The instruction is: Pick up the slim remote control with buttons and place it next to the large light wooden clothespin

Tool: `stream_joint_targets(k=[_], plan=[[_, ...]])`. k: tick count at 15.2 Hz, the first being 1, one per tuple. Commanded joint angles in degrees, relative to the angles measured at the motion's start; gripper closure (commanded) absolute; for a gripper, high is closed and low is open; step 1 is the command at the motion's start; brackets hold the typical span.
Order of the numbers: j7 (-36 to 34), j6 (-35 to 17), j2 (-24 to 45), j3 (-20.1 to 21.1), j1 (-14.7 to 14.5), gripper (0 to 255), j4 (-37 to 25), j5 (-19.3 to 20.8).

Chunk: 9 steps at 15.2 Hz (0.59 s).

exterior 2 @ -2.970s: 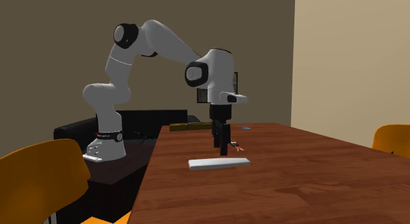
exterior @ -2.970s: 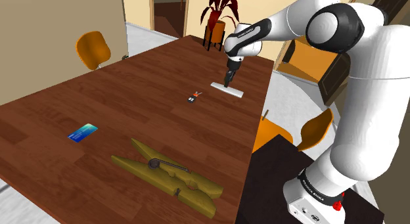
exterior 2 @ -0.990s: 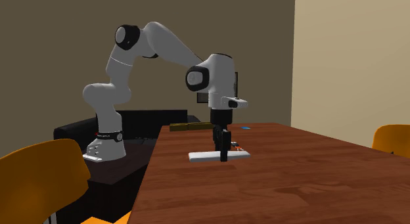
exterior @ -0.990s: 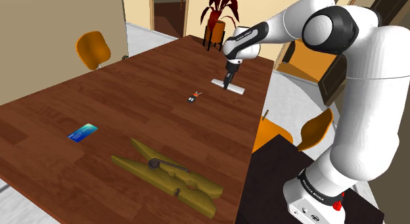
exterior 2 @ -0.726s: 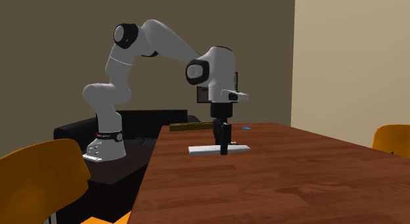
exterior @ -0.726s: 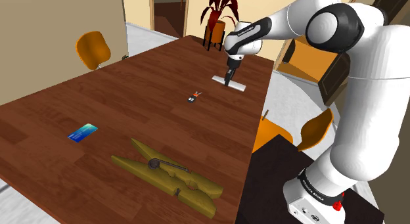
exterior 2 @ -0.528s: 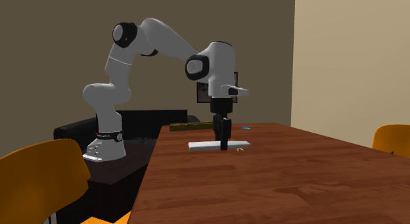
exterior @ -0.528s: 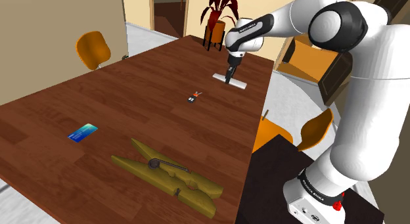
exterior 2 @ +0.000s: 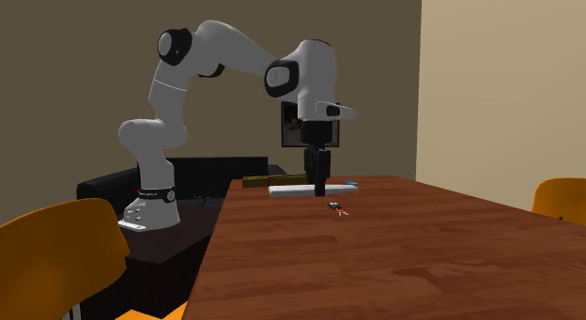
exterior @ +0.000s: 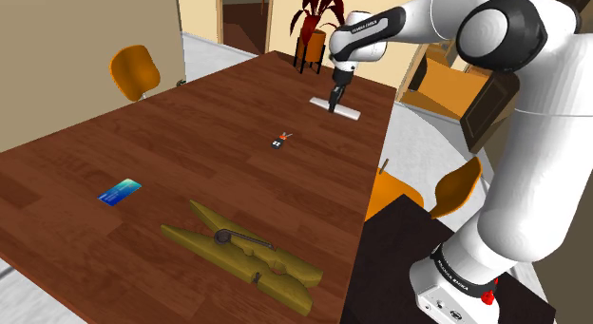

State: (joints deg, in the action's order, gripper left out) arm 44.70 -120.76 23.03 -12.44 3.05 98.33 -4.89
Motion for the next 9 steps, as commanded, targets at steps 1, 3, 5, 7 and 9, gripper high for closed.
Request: stream_joint_targets(k=[1, 3, 5, 7, 9], plan=[[-0.14, 1.3, -0.57, -0.06, -0.07, 255, -0.75, 0.17], [-1.19, 0.88, -2.46, 0.04, -0.96, 255, 1.53, 0.64], [-3.32, -0.65, -5.72, 0.37, -2.66, 255, 6.23, 1.46], [-5.59, -1.97, -8.81, 0.84, -4.28, 255, 10.56, 2.27], [-7.98, -3.11, -11.74, 1.44, -5.81, 255, 14.55, 3.07]])
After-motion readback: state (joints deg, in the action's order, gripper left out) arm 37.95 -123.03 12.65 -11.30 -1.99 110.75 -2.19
